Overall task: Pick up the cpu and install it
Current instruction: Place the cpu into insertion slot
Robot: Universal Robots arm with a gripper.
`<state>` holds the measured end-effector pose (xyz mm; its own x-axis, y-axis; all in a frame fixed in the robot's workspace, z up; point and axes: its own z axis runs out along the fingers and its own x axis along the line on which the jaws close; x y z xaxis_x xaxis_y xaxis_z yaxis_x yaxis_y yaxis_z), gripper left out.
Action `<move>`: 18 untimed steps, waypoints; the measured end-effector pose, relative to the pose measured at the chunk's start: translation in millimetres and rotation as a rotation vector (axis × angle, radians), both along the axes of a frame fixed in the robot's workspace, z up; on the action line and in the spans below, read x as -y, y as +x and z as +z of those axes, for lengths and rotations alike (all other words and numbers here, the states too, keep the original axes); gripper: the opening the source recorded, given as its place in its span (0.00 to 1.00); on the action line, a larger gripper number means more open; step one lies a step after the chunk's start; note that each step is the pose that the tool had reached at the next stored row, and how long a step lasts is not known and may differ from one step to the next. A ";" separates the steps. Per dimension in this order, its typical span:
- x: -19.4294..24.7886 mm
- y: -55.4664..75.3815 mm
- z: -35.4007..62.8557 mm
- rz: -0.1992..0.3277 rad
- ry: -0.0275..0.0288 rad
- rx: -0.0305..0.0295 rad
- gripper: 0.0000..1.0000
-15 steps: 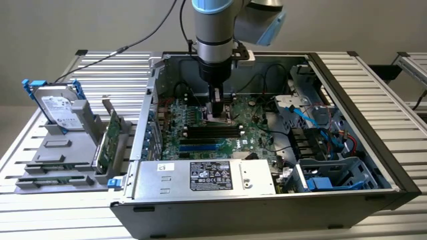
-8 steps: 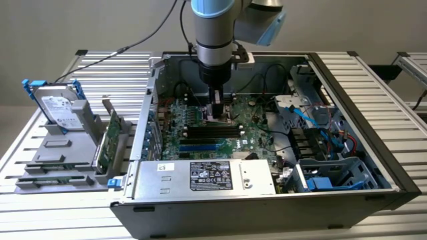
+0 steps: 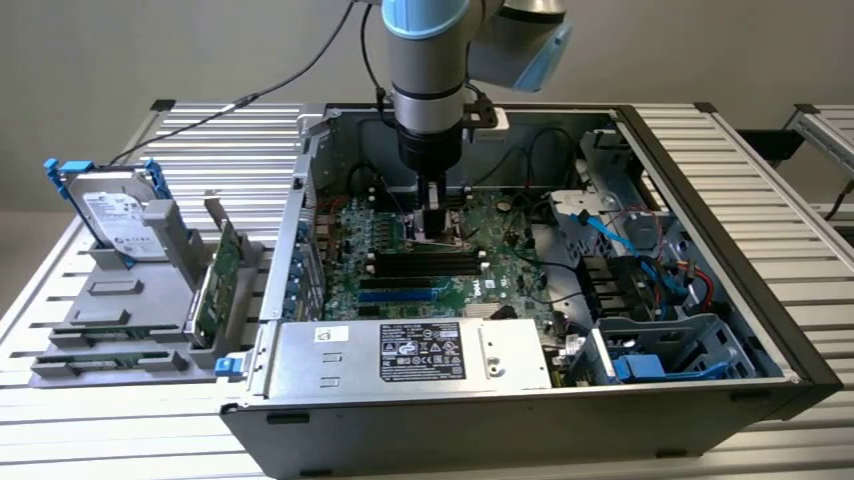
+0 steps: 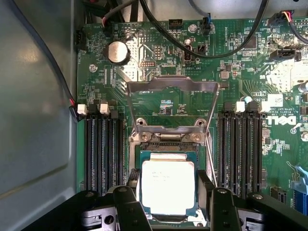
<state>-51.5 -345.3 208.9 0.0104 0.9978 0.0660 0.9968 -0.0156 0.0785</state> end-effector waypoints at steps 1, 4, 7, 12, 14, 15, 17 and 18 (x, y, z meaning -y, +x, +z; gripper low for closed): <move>0.0 0.0 -0.2 -0.001 0.0002 0.0004 0.55; 0.0 -0.1 -0.6 -0.003 0.0003 0.0015 0.55; -0.1 -0.7 -1.6 -0.005 0.0004 0.0027 0.55; 0.0 -1.2 -3.1 -0.006 0.0000 0.0034 0.55; 0.2 -1.2 -3.5 -0.006 0.0002 0.0035 0.55; 0.2 -1.2 -3.8 -0.006 0.0003 0.0035 0.55; 0.7 -1.1 -4.4 -0.006 0.0005 0.0036 0.55; 1.0 -1.1 -4.7 -0.006 0.0006 0.0036 0.55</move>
<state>-52.6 -346.3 204.2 0.0162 0.9976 0.0666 0.9964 -0.0216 0.0821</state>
